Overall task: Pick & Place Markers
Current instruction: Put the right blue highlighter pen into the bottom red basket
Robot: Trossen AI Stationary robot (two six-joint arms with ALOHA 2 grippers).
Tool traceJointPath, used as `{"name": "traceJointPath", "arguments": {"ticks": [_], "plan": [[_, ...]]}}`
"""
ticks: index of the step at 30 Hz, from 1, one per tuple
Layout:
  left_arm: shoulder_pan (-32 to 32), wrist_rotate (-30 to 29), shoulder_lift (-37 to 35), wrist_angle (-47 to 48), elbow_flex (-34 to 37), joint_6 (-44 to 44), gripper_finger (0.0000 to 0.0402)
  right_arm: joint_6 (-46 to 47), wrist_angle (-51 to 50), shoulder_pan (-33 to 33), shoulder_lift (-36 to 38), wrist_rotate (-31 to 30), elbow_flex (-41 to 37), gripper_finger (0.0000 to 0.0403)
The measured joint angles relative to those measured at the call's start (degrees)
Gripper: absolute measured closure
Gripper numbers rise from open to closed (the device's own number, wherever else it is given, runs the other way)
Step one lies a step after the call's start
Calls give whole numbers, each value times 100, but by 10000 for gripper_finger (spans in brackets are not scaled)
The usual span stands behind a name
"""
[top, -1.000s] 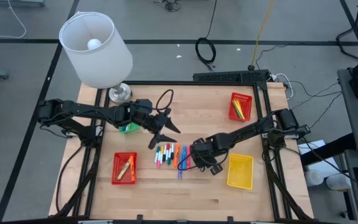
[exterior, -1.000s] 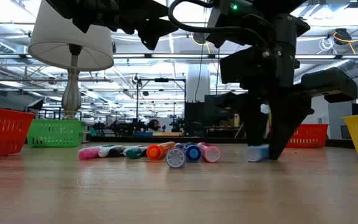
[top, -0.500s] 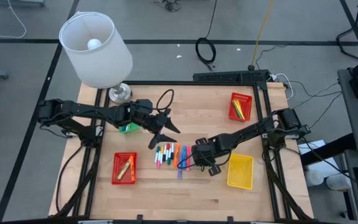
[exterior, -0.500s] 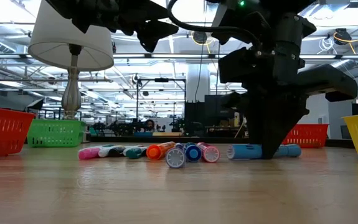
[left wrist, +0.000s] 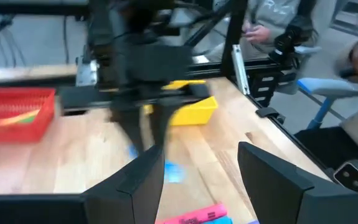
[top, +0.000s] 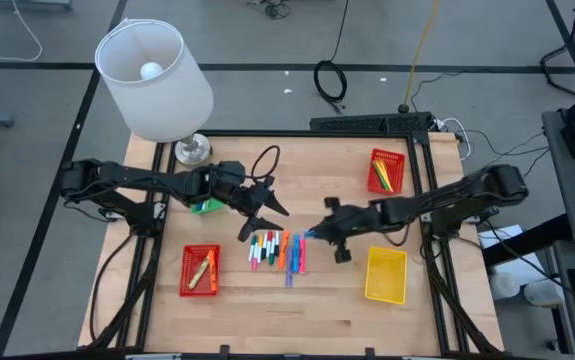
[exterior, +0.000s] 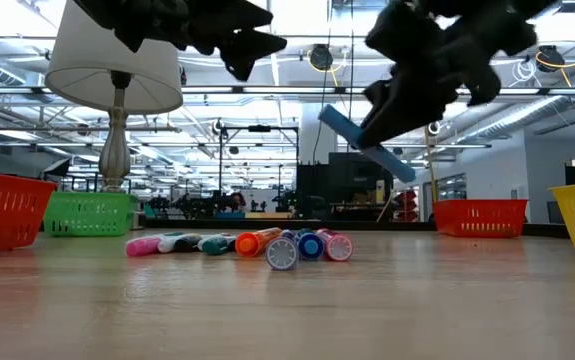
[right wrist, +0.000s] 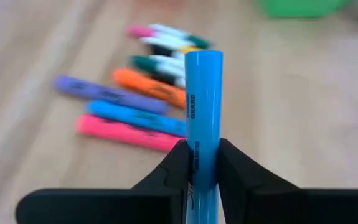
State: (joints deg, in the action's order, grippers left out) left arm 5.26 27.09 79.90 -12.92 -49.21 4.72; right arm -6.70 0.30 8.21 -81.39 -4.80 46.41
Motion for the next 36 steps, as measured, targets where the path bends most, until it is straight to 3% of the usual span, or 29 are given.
{"name": "traceJointPath", "arguments": {"ticks": [3,6,12,15,24,30,36], "plan": [[-105,131,0,-171,0,314,190,-118,771,-37,434,-634,-526,361],[-171,-71,0,-403,0,369,190,-216,1879,-178,894,-767,-970,361],[-286,-1697,108,-247,0,238,190,-474,3234,-368,1464,-698,-1719,358],[-369,-2170,270,-269,4,260,190,-629,3645,-383,1539,-697,-1835,359],[-589,-2270,1149,-1999,-3,1198,190,-603,3607,-127,1631,-247,-1831,359],[-667,-2277,1587,-2260,0,2179,190,-941,3632,63,1629,-255,-1831,359],[-740,-2238,1652,-3367,0,1770,190,-1051,3634,131,1629,-255,-1831,359]]}}
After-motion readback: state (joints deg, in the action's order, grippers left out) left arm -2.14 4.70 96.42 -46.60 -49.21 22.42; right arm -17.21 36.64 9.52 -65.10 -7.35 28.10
